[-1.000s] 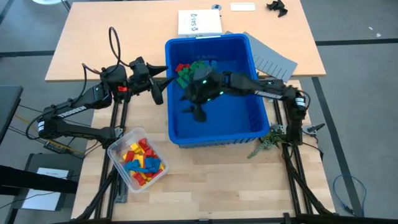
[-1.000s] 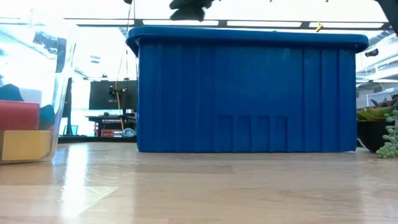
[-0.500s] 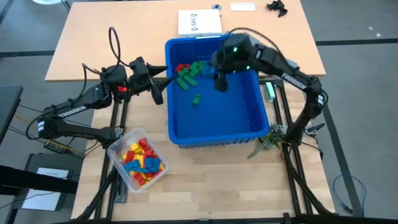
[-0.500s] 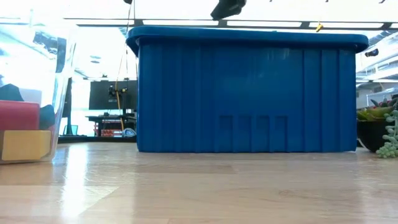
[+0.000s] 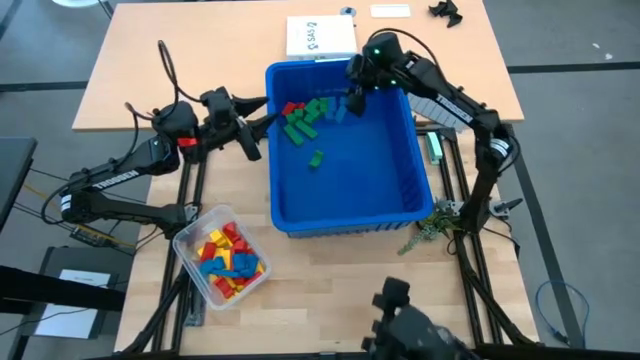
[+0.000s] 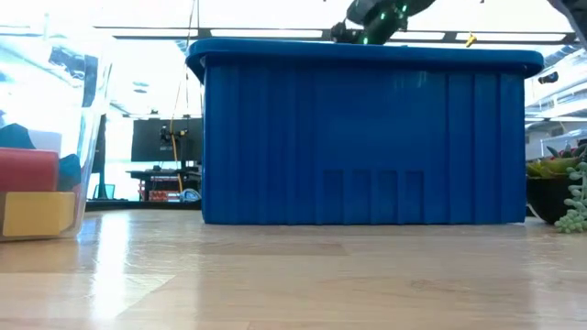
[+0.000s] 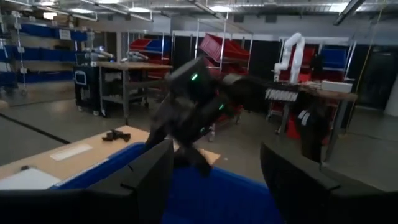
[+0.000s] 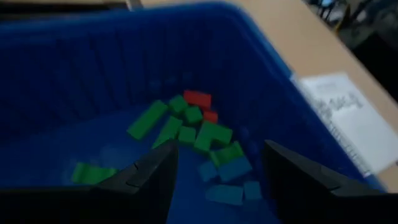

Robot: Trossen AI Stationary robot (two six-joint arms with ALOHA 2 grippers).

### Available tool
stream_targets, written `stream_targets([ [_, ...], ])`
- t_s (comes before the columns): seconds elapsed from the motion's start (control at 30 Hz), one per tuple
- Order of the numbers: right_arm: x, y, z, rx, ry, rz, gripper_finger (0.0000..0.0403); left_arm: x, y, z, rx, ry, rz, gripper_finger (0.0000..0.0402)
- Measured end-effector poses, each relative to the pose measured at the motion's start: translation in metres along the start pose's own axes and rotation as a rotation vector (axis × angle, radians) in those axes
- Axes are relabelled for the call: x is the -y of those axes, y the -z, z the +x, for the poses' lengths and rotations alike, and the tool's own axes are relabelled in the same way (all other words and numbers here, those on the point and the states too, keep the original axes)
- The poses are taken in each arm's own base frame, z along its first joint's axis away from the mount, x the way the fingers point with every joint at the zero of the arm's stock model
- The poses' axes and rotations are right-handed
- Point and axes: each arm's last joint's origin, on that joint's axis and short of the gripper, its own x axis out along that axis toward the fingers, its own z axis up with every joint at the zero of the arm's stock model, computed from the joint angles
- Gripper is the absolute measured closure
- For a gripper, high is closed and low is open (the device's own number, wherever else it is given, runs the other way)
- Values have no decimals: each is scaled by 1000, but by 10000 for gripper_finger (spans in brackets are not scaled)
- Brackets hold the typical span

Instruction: Sort Items/Unsort Items

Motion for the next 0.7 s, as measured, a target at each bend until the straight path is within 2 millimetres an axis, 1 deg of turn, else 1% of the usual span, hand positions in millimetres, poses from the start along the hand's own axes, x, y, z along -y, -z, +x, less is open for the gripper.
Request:
stream_targets([
  [0.1, 7, 13, 23, -47, -16, 20, 174, 0, -1, 0, 5, -2, 49, 154],
  [0.27, 12, 33, 62, -109, -46, 41, 174, 0, 0, 1, 4, -16, 158, 153],
  [0.47, 15, 52, 106, -130, -39, 65, 174, 1, 13, 17, -44, -16, 189, 153],
  [0.57, 14, 63, 126, -158, -13, 127, 174, 2, 18, 22, -64, -17, 192, 154],
  [0.7, 13, 81, 149, -214, 11, 266, 174, 3, 26, 29, -100, -16, 198, 154],
])
